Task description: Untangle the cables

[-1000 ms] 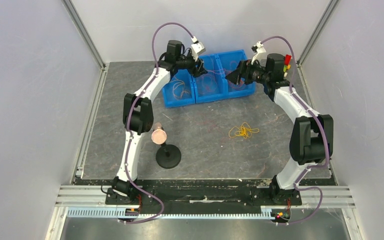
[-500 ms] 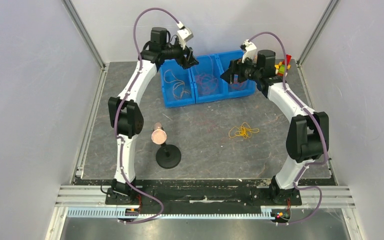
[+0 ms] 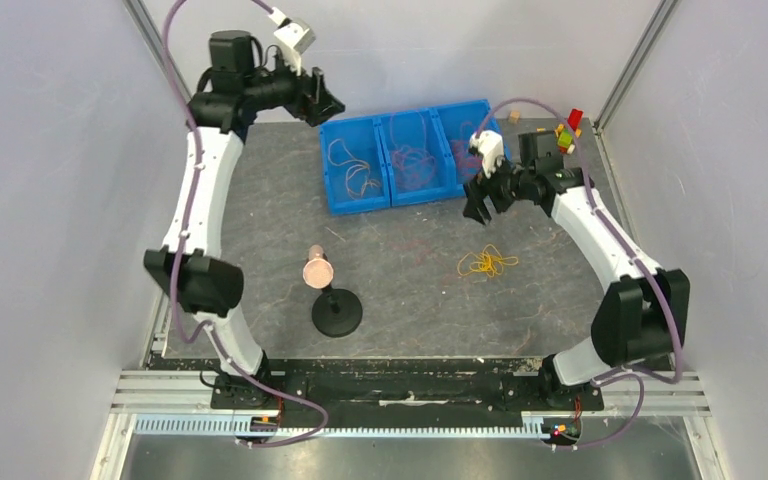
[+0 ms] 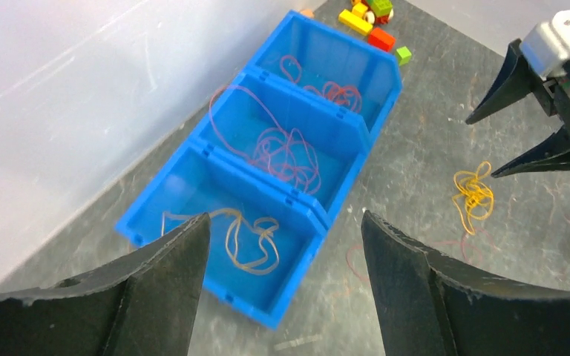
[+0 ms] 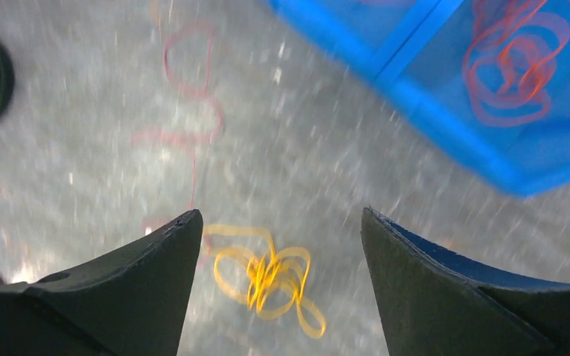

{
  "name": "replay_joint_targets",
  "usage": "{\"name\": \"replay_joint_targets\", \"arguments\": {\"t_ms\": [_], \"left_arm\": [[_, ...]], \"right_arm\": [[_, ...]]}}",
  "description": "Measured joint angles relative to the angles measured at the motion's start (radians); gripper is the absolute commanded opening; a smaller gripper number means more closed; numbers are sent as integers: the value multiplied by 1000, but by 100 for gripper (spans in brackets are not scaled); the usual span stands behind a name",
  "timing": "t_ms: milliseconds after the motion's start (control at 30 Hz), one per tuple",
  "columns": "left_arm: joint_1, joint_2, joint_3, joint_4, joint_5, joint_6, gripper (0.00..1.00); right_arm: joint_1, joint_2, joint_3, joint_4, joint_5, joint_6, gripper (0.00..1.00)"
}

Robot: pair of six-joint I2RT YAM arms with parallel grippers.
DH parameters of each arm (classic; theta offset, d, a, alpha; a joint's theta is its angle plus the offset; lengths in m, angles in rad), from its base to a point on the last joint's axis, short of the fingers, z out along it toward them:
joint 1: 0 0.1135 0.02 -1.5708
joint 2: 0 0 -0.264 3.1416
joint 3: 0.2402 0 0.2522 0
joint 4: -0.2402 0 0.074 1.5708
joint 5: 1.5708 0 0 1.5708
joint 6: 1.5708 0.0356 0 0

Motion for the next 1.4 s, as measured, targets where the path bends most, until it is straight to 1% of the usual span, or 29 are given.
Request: {"name": "replay_joint_targets", "arguments": {"t_ms": [133, 200, 300, 367, 433, 467, 500, 567, 633, 667, 800, 933, 1067, 1167, 1233, 1333, 1400], "left_arm": [[14, -153, -133, -43, -18, 0, 82], [7, -208, -201, -55, -15, 0, 82], [-3, -249, -291, -60, -11, -1, 82], [-7, -256, -336, -67, -11, -1, 82], [-8, -256, -373, -71, -12, -1, 82], [-8, -256, -387, -73, -12, -1, 82], [-8, -256, -398, -74, -11, -1, 83], [-8, -257, -417, -72, -12, -2, 83], [-8, -264, -432, -69, -12, -3, 83], [-8, -269, -439, -66, -13, -5, 83], [-8, -290, -444, -43, -17, -11, 83], [-8, -312, -444, -21, -20, -11, 83], [-8, -330, -446, -10, -7, -11, 84], [-11, -332, -448, 6, 43, -11, 83], [-26, -332, -453, 21, 79, -10, 83], [-86, -332, -462, 42, 112, -7, 84], [-152, -330, -472, 63, 119, -7, 85]], "right_arm": [[3, -84, -145, -137, 87, -128, 81], [2, -82, -217, -163, 139, -158, 82], [2, -61, -306, -178, 203, -170, 81], [2, -35, -325, -174, 230, -168, 77], [3, -1, -326, -145, 252, -161, 70], [4, 13, -327, -126, 264, -157, 65], [4, 26, -330, -105, 276, -153, 56], [5, 49, -340, -68, 303, -143, 34], [5, 68, -343, -45, 326, -133, 9], [5, 73, -343, -35, 337, -127, 0], [-2, 74, -306, -44, 361, -117, 0], [-50, 43, -201, -60, 307, -113, 0], [-94, -80, -111, -52, 192, -102, 0], [-93, -170, -58, -32, 69, -72, 0], [-89, -214, -43, 11, -16, -27, 0], [-82, -257, -42, 95, -127, 69, 0], [-69, -273, -43, 166, -182, 140, 0]]}}
